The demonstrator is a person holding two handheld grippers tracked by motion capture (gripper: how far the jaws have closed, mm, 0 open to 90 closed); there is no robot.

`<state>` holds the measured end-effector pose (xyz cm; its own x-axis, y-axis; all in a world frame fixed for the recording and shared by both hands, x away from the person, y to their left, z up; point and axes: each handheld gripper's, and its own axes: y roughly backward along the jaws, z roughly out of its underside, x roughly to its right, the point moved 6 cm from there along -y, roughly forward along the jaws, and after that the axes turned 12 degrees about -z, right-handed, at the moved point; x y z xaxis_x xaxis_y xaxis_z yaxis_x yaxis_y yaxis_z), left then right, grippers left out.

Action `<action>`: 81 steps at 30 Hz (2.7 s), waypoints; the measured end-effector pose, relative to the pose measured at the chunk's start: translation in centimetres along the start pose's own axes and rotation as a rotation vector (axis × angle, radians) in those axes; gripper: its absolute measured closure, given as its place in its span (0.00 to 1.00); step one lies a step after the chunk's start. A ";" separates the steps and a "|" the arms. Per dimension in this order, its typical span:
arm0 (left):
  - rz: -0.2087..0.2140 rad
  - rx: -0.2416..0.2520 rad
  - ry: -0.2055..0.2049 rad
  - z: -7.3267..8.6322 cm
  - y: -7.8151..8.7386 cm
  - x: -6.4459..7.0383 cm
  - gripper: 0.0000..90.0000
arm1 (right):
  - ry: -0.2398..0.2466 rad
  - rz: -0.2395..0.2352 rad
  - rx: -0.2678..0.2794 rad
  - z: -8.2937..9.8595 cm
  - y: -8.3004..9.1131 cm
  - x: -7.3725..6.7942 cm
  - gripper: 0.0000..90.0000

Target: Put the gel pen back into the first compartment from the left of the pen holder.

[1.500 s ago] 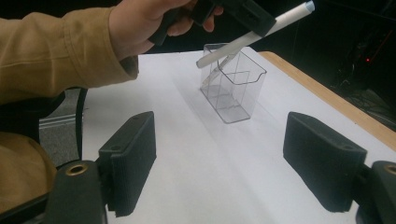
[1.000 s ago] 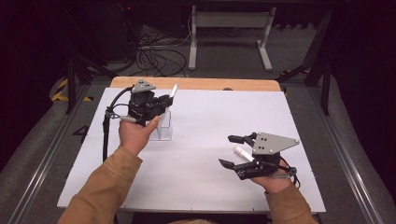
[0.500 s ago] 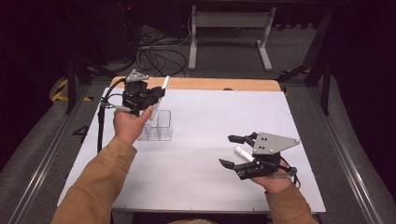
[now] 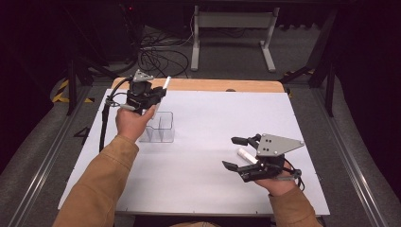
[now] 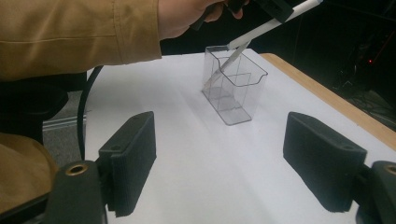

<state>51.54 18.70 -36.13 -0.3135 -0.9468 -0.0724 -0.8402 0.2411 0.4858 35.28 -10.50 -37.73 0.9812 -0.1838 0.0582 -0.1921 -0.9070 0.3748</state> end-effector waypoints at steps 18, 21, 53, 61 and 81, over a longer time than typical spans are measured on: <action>-0.002 -0.031 -0.006 2.8 -1.4 -0.8 0.86 | 0.001 -0.003 0.000 -0.1 0.0 -0.1 0.29; -0.003 -0.047 0.000 3.0 -1.7 -0.8 0.86 | 0.003 -0.004 0.001 -0.1 0.0 -0.1 0.29; 0.140 0.146 -0.044 3.7 6.9 1.1 0.27 | 0.001 0.020 0.004 -0.5 0.5 1.0 0.29; 0.148 0.176 -0.064 4.3 8.3 1.3 0.24 | 0.002 0.028 0.004 -0.4 0.7 1.3 0.29; 0.132 0.181 -0.099 11.5 11.7 1.0 0.19 | -0.032 0.082 -0.024 0.3 1.1 2.4 0.28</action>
<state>36.28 23.00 -40.55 -0.4599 -0.8814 -0.1081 -0.8521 0.4037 0.3331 37.39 -12.04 -37.43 0.9612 -0.2693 0.0599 -0.2707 -0.8791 0.3922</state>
